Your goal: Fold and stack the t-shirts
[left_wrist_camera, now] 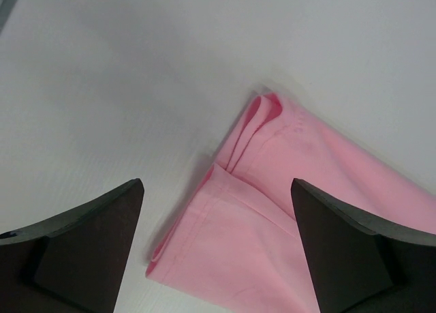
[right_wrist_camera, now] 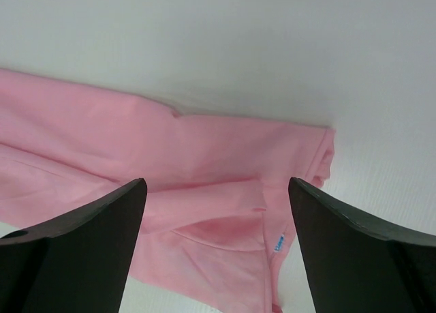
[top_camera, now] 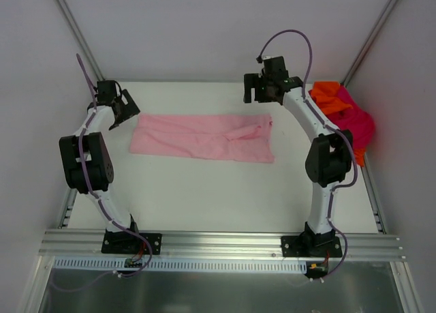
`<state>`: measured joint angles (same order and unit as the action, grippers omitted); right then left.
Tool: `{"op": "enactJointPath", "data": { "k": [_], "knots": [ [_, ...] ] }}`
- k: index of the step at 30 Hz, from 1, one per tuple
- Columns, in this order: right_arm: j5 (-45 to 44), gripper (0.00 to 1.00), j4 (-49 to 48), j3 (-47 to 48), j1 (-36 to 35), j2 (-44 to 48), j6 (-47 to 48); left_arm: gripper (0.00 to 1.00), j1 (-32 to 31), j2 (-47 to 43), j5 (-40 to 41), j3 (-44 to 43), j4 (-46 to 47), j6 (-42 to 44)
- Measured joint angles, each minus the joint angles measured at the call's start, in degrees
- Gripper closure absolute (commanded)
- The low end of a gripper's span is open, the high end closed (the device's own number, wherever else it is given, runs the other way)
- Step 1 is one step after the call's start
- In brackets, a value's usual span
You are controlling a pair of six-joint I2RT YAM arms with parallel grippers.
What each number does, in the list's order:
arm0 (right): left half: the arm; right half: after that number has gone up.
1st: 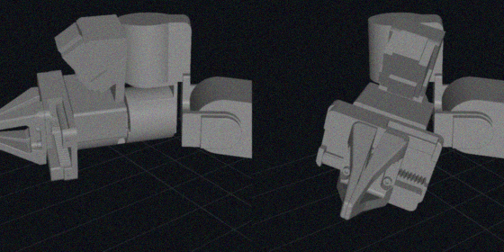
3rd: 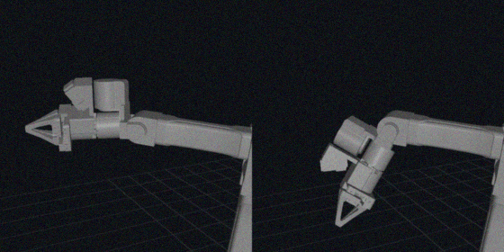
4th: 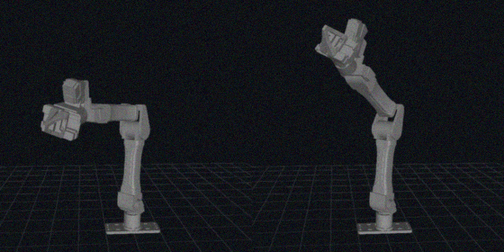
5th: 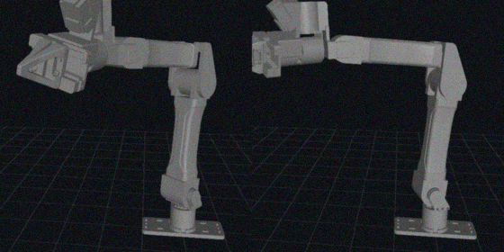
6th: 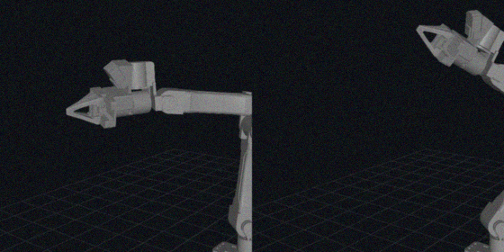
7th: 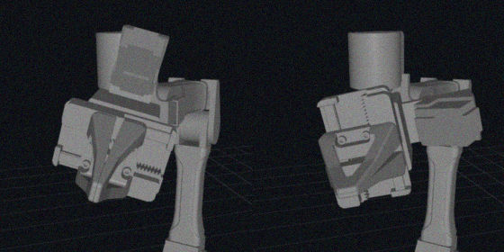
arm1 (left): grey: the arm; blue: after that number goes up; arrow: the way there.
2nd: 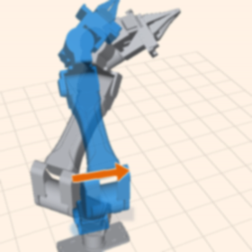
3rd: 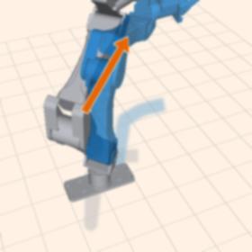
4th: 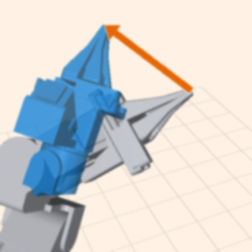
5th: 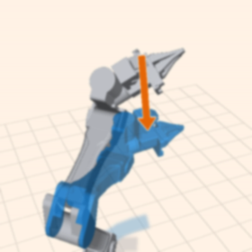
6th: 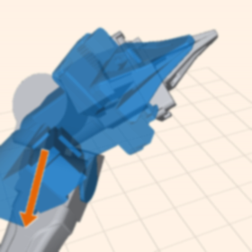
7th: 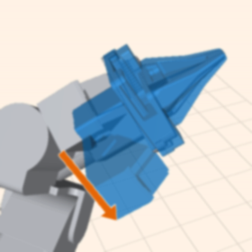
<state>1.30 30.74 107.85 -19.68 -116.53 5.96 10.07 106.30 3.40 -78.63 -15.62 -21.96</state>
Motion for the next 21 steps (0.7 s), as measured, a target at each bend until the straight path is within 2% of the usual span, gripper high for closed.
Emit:
{"op": "enactJointPath", "data": {
  "k": [5, 9, 14, 15, 18, 21],
  "knots": [
    [2.95, 0.07, -0.26, 0.04, -0.13, 3.61, 0.04, 0.05, 0.0, -6.45, -0.22, -0.17, -1.27, 1.25],
    [3.85, 0.1, -1.77, -9.94, -0.72, 9.94, -0.85, 0.06, -1.14, -15.47, -2.82, 4.31, -0.66, 2.08],
    [3.63, 0.3, -3.58, -24.59, -2.8, 15.98, -3.39, 0.09, -9.33, -23.82, -5.07, 11.96, 0.11, 2.08],
    [3.5, 0.38, -3.78, -26.93, -3.23, 16.39, -4.02, 0.09, -11.43, -24.37, -5.84, 13.51, 0.42, 1.77],
    [2.93, 0.5, -4.61, -31.1, -3.96, 16.15, -5.53, 0.12, -16.09, -23.91, -7.93, 17.31, 1.73, 0.24],
    [1.92, 0.53, -5.64, -30.95, -4.0, 13.99, -6.62, 0.12, -17.88, -21.09, -9.27, 18.58, 1.7, -1.7]
  ]
}}
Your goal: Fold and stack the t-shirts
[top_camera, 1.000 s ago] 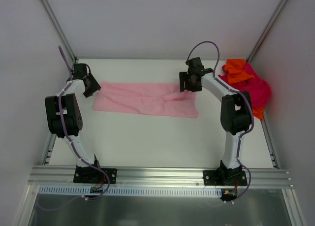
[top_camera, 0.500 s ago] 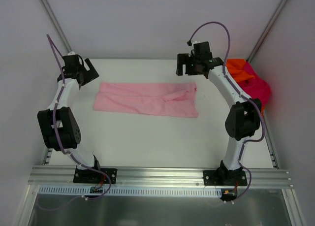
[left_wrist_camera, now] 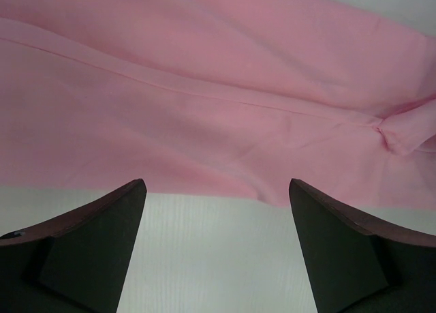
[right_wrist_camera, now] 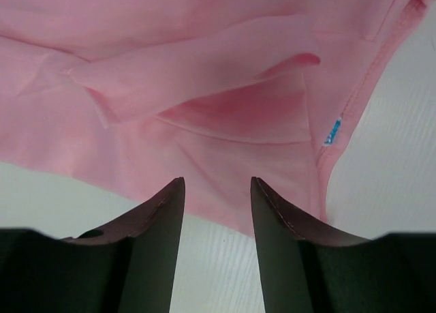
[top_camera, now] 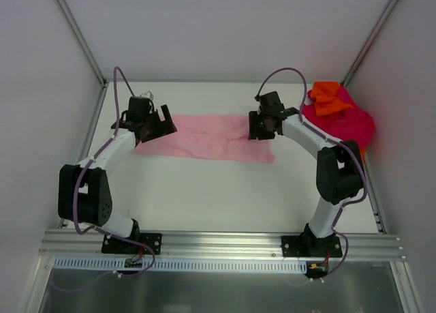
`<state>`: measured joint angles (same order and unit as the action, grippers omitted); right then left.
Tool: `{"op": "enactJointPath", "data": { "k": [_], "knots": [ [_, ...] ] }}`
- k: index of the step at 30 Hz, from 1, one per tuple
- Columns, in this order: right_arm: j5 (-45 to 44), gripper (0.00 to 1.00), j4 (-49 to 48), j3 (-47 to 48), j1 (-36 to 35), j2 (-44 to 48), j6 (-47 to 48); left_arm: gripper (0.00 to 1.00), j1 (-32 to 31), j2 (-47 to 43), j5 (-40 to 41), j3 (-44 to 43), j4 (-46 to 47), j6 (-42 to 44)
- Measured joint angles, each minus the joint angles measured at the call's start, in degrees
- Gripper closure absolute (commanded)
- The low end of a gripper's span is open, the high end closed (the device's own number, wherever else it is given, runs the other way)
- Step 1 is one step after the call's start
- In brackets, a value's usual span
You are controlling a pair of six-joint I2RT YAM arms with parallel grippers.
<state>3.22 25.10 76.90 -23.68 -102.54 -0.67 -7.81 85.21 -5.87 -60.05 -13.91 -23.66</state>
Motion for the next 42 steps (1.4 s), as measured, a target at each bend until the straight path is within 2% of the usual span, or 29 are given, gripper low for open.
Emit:
{"op": "enactJointPath", "data": {
  "k": [11, 20, 25, 29, 35, 36, 38, 39, 42],
  "knots": [
    [-1.64, 0.66, -2.14, 13.64, 0.0, -15.47, -0.31, 0.1, -0.46, 3.56, -0.07, -0.59, 0.35, -2.4],
    [-1.44, 0.64, -3.58, 17.42, -0.04, -19.41, -0.04, 0.1, -0.46, 5.81, -0.02, -3.65, -0.44, -2.36],
    [-0.5, 0.64, -4.26, 25.31, -0.04, -24.7, 1.46, 0.1, -0.46, 7.48, -0.04, -4.85, -0.96, -2.34],
    [0.52, 0.54, -4.9, 32.57, -0.04, -27.61, 2.14, 0.1, -0.46, 8.24, -0.13, -4.85, -1.18, -2.36],
    [1.36, 0.54, -5.6, 40.57, -0.04, -28.2, 2.95, 0.1, -0.46, 8.33, -0.13, -4.81, -1.36, -2.36],
    [1.29, 0.55, -5.57, 40.59, -0.07, -27.65, 3.08, 0.1, -0.46, 8.33, -0.13, -4.81, -1.33, -2.36],
    [0.63, 0.67, -4.68, 38.75, -0.07, -25.64, 3.63, 0.1, -0.46, 8.33, -0.13, -4.81, -1.33, -2.36],
    [0.17, 0.78, -4.37, 36.46, -0.09, -23.76, 3.89, 0.1, -0.46, 8.33, -0.15, -4.81, -1.33, -2.36],
    [-0.92, 0.97, -2.21, 27.04, -0.13, -16.33, 4.46, 0.1, -0.46, 8.31, -0.13, -4.68, -1.31, -2.36]
  ]
}}
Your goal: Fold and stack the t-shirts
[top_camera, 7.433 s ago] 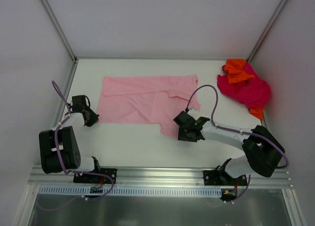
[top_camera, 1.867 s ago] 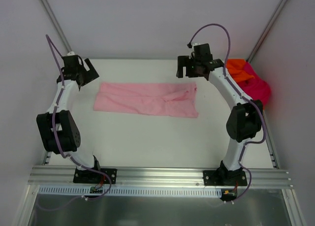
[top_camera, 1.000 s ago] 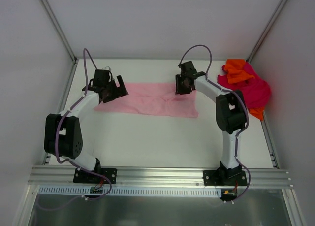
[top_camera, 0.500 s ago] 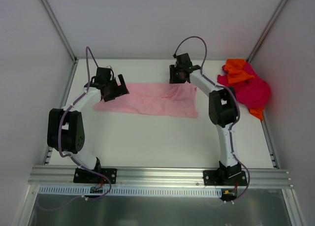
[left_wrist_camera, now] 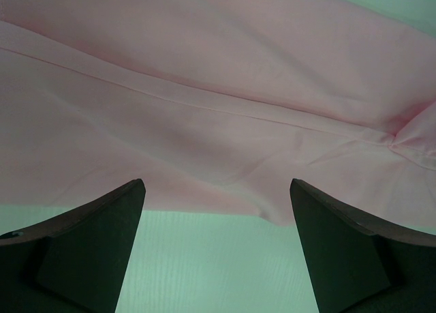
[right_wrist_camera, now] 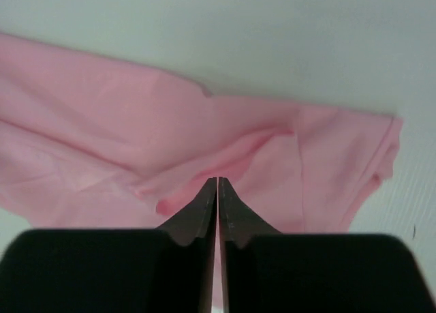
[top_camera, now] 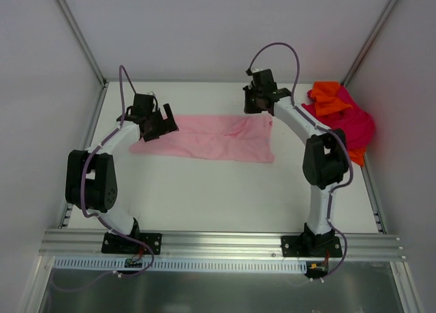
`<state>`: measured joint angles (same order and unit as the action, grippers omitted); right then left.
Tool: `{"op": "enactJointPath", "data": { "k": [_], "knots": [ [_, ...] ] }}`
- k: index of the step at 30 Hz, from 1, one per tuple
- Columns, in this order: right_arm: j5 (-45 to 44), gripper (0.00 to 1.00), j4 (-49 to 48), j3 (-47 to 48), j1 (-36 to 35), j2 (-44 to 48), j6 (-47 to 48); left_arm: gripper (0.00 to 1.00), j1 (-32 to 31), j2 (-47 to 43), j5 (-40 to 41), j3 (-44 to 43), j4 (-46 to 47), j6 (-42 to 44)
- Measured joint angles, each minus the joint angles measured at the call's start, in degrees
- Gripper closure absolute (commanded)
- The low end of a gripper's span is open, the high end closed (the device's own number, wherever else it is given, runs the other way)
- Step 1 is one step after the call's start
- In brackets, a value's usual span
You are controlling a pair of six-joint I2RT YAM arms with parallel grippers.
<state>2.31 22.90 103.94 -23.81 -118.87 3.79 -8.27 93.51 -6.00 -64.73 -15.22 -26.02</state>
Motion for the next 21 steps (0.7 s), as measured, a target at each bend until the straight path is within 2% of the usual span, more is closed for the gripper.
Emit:
{"op": "enactJointPath", "data": {
  "k": [4, 9, 14, 21],
  "knots": [
    [-0.63, 0.99, 1.05, -11.56, -0.07, 8.98, -0.2, 0.09, 0.0, -0.04, 0.0, 0.55, 0.02, 0.02],
    [-0.63, 0.99, 1.11, -16.92, -0.79, 9.88, -0.98, 0.09, 0.0, -0.04, 0.0, 1.01, 0.02, 0.0],
    [-0.57, 0.99, 1.05, -16.52, -3.21, 4.09, -1.27, 0.09, 0.0, -0.33, 0.04, 2.19, 0.39, -0.02],
    [-0.33, 0.99, 2.6, -6.23, -4.44, -6.67, -1.2, 0.09, 0.0, -0.63, 0.26, 2.89, 0.35, -0.04]
  ]
}}
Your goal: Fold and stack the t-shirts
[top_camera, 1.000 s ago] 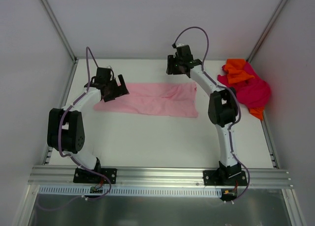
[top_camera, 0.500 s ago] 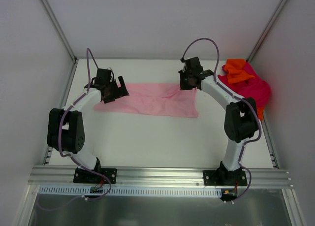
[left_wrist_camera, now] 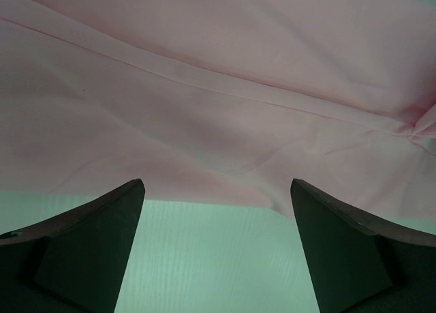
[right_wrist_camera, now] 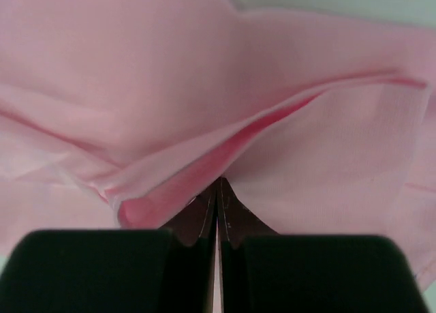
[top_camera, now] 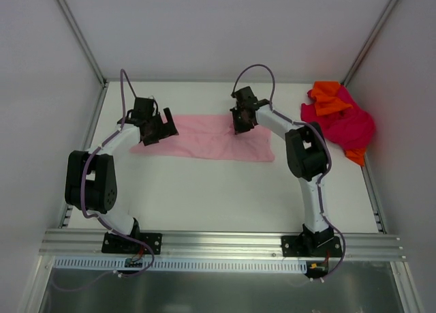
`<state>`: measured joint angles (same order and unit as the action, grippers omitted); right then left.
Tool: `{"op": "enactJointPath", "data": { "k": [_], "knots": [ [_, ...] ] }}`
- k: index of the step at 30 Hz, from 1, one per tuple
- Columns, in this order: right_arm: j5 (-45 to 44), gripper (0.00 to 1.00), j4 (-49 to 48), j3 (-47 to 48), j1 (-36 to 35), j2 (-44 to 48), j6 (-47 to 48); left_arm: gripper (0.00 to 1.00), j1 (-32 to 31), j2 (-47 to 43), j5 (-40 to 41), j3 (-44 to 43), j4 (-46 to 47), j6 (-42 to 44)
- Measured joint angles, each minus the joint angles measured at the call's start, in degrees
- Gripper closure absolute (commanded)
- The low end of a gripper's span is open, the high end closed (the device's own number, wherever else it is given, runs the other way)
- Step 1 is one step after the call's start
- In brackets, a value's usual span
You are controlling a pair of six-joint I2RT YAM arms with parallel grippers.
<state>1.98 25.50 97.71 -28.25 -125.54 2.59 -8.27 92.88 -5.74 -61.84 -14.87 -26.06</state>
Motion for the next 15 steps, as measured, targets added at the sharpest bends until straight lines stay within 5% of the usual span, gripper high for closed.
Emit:
{"op": "enactJointPath", "data": {
  "k": [10, 13, 15],
  "knots": [
    [-0.02, 0.88, -0.02, 18.14, 0.09, -7.69, 1.07, 0.05, 0.0, -0.02, 0.24, -0.15, -0.15, 1.22],
    [0.61, 0.63, -0.07, 22.47, 0.09, -9.99, 1.88, 0.03, 0.02, 0.15, 0.09, -1.07, -0.5, 3.67],
    [1.18, 0.36, 0.37, 24.13, 0.15, -10.43, 2.67, 0.01, 0.22, 0.24, -0.94, -2.29, -0.39, 6.71]
  ]
}}
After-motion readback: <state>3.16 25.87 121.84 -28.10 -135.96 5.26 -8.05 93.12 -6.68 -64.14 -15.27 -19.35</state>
